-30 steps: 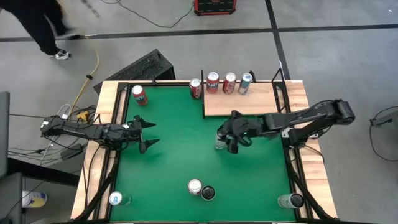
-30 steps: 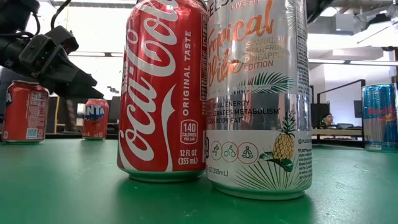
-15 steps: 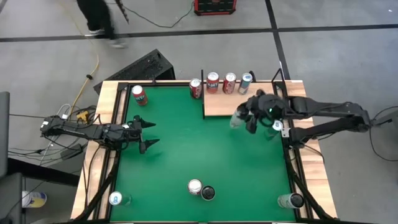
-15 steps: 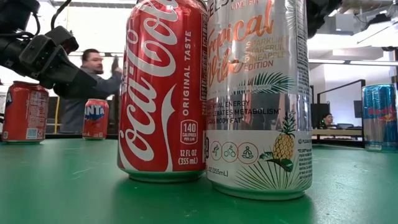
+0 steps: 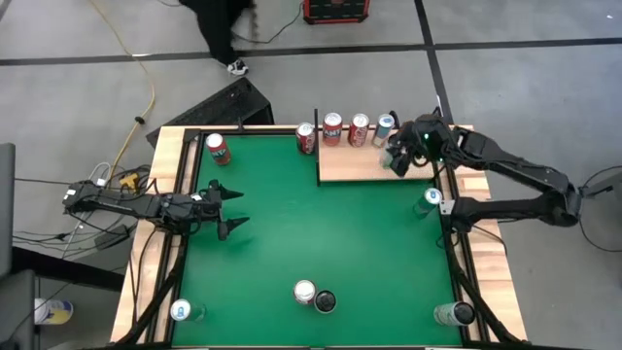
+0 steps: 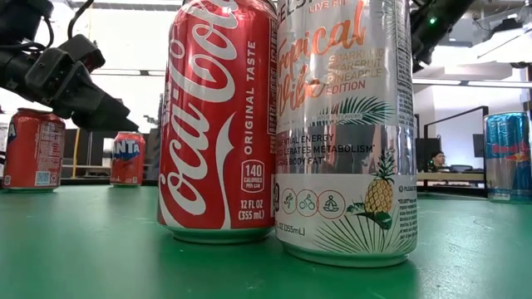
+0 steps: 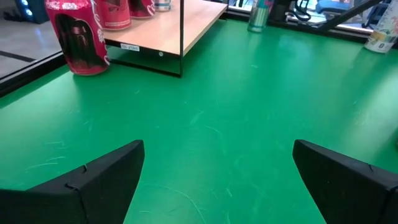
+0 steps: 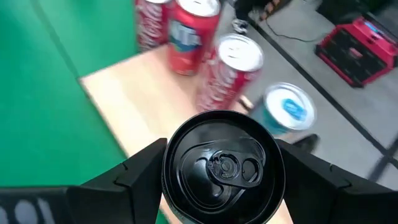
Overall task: Place canned beverage on shelf
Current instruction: Put the top left yellow soda can on the shelf, then move the bottom red soda can to the center of the table
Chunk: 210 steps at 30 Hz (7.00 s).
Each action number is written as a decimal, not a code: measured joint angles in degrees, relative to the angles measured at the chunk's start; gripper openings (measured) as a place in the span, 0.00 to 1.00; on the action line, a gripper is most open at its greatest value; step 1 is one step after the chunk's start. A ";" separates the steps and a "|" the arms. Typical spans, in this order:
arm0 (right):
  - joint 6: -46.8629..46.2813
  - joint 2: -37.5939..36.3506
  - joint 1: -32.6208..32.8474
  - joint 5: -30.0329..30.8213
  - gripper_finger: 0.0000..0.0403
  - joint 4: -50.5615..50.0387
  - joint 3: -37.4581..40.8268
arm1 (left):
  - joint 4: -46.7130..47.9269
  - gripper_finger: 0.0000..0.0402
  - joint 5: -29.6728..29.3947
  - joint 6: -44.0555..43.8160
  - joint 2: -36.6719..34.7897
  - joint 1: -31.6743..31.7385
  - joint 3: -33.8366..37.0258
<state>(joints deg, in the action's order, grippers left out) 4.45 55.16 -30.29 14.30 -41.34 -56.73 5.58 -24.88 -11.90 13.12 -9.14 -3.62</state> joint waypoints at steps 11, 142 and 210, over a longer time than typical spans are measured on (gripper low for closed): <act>5.25 3.55 -15.88 -4.42 0.70 -0.03 0.00 | 0.07 0.99 -2.46 0.22 0.00 0.00 -0.02; 5.93 10.46 -20.58 -2.11 0.04 -2.00 0.00 | -1.02 0.99 -2.51 -3.87 -0.02 -0.01 0.17; -29.59 2.81 59.38 20.74 0.05 21.74 15.64 | -18.68 0.99 6.35 -17.77 0.04 3.11 -11.08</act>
<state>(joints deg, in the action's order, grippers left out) -25.14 57.97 29.09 35.04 -19.60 -41.09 -13.10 -18.53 -29.68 13.16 -6.02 -14.70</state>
